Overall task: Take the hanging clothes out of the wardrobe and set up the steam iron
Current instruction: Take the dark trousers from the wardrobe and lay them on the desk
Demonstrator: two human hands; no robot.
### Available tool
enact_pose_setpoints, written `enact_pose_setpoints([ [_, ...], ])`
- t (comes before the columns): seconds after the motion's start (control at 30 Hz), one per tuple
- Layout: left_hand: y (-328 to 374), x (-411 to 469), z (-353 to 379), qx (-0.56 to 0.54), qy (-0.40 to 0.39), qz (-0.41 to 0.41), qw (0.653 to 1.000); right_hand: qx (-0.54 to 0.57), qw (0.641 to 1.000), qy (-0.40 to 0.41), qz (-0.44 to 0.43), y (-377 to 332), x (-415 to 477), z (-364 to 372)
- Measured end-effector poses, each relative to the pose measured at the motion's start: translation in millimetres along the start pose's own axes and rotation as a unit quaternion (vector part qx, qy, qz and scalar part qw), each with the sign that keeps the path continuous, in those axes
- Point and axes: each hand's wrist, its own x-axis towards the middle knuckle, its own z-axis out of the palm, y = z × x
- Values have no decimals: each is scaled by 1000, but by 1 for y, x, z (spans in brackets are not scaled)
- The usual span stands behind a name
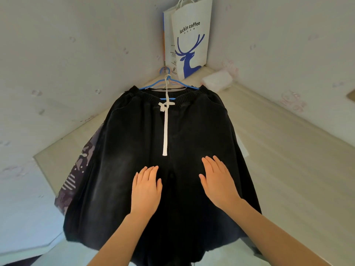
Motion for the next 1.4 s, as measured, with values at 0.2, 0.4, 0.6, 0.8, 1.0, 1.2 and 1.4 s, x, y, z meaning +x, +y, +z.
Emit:
enact_pose_setpoints([
  [0.2,7,-62,-6,-32,3,-10,999,25,1000,-18,5,-12,-62,7],
  [0.4,7,-110,-14,-55,-4,5,998,41,998,-22,34,-32,-118,15],
  [0.6,-7,-145,-27,-86,-13,50,995,56,994,-4,92,-62,-165,21],
  [0.8,-35,-184,-40,-90,-35,138,986,85,981,9,175,-106,-221,36],
  [1.0,-41,-216,-48,-80,-51,231,968,104,965,31,237,-136,-287,46],
  [1.2,-12,-244,-47,-74,-88,336,935,103,936,57,331,-139,-356,51],
  [1.4,27,-281,-35,-68,-122,422,896,102,909,82,395,-131,-421,57],
])
